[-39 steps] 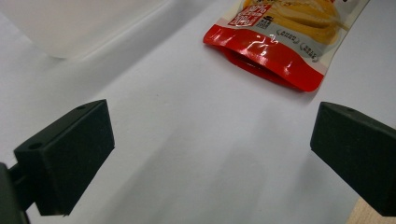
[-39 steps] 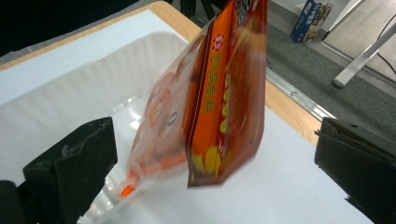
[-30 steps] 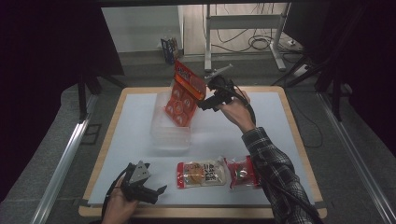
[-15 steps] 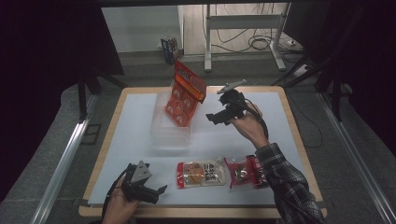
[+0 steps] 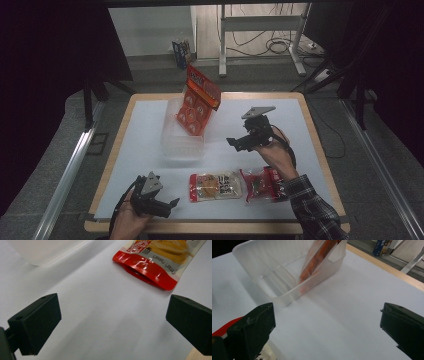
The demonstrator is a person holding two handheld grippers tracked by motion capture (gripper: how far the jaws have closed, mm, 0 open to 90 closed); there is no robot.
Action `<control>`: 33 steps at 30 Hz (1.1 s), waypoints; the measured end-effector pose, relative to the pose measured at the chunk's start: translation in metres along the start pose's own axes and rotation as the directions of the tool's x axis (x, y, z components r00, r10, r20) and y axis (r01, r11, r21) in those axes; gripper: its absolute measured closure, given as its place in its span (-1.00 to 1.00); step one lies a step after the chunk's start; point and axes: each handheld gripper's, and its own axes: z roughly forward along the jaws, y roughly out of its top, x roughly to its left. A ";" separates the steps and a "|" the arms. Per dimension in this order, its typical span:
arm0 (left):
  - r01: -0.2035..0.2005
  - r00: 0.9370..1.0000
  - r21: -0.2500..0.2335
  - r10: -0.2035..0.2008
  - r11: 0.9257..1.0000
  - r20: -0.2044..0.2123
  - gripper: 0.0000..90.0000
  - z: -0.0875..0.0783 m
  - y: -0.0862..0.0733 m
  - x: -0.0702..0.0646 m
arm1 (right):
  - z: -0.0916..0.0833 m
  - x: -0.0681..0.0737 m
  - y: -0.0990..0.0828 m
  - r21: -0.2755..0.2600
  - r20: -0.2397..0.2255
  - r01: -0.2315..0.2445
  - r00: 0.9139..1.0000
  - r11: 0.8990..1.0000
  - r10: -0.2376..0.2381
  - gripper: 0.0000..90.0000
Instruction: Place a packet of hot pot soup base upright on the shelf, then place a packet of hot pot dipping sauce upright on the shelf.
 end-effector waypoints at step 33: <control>0.004 1.000 0.018 -0.004 1.000 0.027 -0.88 -0.002 0.002 -0.004 | -0.040 0.010 -0.089 -0.018 0.009 -0.047 0.999 0.999 0.047 -1.00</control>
